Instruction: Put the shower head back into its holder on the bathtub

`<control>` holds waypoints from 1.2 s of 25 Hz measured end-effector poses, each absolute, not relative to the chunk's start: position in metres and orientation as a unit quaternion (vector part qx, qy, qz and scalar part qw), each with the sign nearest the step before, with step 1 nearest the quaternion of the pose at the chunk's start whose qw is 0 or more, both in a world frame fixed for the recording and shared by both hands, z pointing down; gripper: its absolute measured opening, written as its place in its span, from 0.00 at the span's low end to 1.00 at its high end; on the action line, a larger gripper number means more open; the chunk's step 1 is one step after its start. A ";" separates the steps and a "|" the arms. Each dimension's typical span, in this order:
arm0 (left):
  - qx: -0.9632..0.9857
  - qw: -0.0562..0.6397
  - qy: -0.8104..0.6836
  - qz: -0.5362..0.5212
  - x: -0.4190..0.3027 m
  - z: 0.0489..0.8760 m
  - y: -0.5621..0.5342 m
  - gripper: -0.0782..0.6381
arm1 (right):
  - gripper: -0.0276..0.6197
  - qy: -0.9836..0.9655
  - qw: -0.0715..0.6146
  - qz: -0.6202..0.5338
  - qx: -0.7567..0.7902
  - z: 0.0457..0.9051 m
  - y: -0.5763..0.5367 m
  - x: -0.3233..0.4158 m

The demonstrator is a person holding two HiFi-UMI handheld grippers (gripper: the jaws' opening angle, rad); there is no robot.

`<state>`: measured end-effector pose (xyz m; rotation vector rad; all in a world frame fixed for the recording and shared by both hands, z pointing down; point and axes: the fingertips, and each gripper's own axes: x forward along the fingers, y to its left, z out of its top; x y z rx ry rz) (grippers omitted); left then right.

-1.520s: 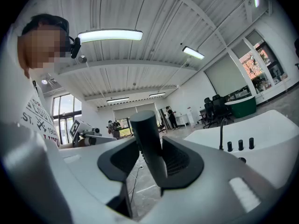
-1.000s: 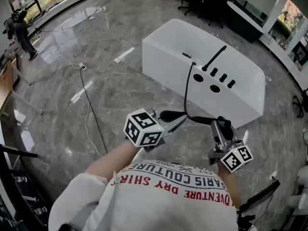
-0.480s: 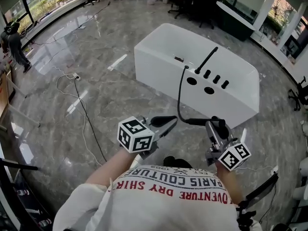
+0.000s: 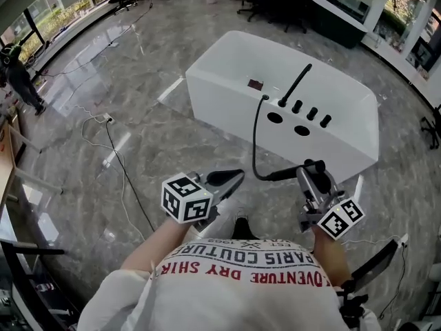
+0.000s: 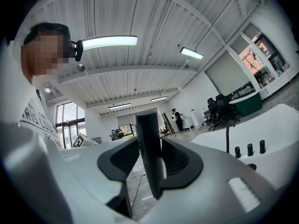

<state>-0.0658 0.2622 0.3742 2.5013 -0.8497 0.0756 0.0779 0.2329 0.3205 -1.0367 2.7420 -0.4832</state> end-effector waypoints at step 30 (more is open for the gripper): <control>0.915 0.212 -0.327 0.109 -0.025 0.395 0.032 0.11 | 0.26 0.919 0.159 -0.140 -0.331 0.268 -0.007 0.142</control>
